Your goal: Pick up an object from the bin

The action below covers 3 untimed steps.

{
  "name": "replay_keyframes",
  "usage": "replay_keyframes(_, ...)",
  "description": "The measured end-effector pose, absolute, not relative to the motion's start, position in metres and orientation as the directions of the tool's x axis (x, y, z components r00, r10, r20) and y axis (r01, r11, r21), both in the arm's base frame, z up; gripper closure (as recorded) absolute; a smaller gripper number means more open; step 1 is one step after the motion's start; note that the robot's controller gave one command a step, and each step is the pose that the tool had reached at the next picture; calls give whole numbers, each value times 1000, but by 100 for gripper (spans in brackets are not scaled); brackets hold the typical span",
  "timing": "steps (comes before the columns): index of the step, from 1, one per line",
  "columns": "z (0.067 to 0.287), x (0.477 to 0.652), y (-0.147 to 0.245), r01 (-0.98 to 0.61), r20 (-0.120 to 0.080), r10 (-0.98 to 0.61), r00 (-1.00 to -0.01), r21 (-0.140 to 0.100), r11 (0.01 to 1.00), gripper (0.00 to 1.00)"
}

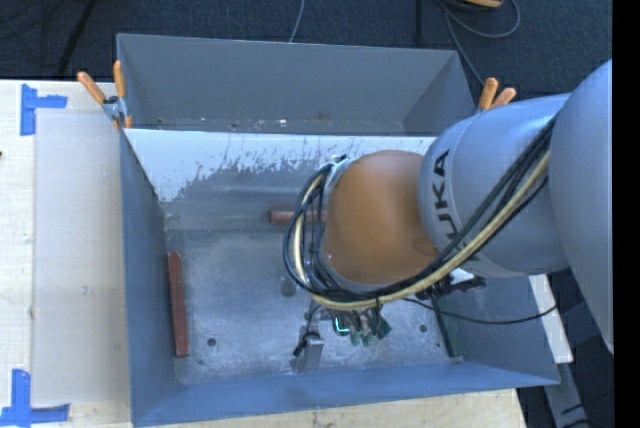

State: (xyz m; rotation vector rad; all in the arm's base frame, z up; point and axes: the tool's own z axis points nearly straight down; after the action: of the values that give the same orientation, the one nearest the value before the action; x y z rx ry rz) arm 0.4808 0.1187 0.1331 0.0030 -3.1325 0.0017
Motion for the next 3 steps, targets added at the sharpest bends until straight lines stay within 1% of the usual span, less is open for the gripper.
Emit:
replay_keyframes(1, 149, 536, 78, 18, -5, 18, -1000, -1, 1000, 0)
replay_keyframes(2, 79, 560, 12, -219, 5, -219, -976, -2, 976, 0)
replay_keyframes(3, 70, 573, -61, -159, -4, -159, -987, -3, 987, 0)
